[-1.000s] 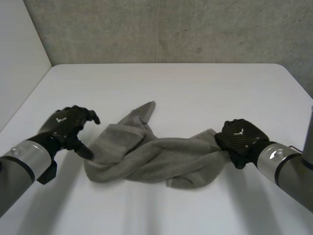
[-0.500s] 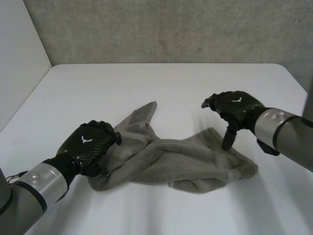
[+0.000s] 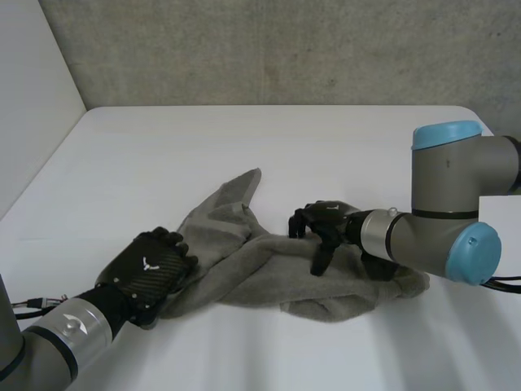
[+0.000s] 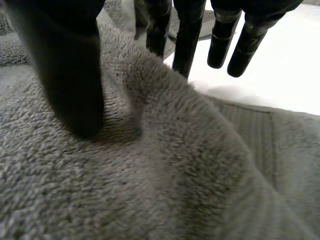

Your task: Fold the towel.

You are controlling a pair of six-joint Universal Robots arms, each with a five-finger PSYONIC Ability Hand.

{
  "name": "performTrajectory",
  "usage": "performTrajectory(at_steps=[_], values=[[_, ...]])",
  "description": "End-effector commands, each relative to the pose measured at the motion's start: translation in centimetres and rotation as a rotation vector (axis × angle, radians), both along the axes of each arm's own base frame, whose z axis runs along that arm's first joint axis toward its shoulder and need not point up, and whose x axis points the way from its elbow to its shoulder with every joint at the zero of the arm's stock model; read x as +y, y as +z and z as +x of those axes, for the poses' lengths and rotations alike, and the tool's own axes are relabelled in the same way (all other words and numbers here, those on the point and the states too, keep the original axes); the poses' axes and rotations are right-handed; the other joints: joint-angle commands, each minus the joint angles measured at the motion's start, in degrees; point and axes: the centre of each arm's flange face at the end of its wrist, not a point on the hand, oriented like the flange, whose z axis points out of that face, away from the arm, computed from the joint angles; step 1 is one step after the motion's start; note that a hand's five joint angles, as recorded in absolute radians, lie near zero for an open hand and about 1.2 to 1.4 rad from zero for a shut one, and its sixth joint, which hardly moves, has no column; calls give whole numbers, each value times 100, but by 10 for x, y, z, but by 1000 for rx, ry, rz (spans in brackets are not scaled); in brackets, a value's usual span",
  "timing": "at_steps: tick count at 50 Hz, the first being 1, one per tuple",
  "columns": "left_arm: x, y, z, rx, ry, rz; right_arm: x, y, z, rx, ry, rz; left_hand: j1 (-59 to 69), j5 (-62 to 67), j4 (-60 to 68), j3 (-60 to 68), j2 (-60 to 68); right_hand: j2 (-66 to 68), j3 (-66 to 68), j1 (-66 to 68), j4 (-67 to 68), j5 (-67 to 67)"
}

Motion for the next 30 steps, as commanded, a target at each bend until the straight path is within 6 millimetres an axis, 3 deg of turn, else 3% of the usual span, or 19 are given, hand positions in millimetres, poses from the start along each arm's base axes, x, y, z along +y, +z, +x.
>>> performTrajectory(at_steps=[1,5,7,11,16,18,21,25,30], values=[[-3,-15,0,-63,-15,32,8,9,1,4,22,4,1930,1996,-376,-331,1986,3884,-302,4047,-435,3868],[-13,-25,0,-110,1,45,18,36,-2,0,57,-70,4546,4612,-376,-331,4602,3884,-302,4047,-435,3868],[-19,-27,0,-126,14,47,20,43,-4,10,73,-100,5118,5184,-376,-331,5174,3884,-302,4047,-435,3868],[-40,-26,2,-163,90,37,26,53,-9,49,102,-149,5124,5189,-376,-331,5180,3884,-302,4047,-435,3868],[-40,-22,6,-182,118,53,54,60,-29,174,186,-187,5124,5189,-376,-331,5180,3884,-302,4047,-435,3868],[-37,-20,7,-183,116,57,57,58,-37,212,196,-191,5124,5189,-376,-331,5180,3884,-302,4047,-435,3868],[-30,-17,8,-180,111,55,57,53,-50,269,210,-195,5124,5189,-376,-331,5180,3884,-302,4047,-435,3868],[-31,-17,5,-173,103,44,55,50,-52,274,204,-193,5124,5189,-376,-331,5180,3884,-302,4047,-435,3868],[-56,-10,-7,-135,107,-38,38,58,-42,225,164,-256,5124,5189,-376,-331,5180,3884,-302,4047,-435,3868]])
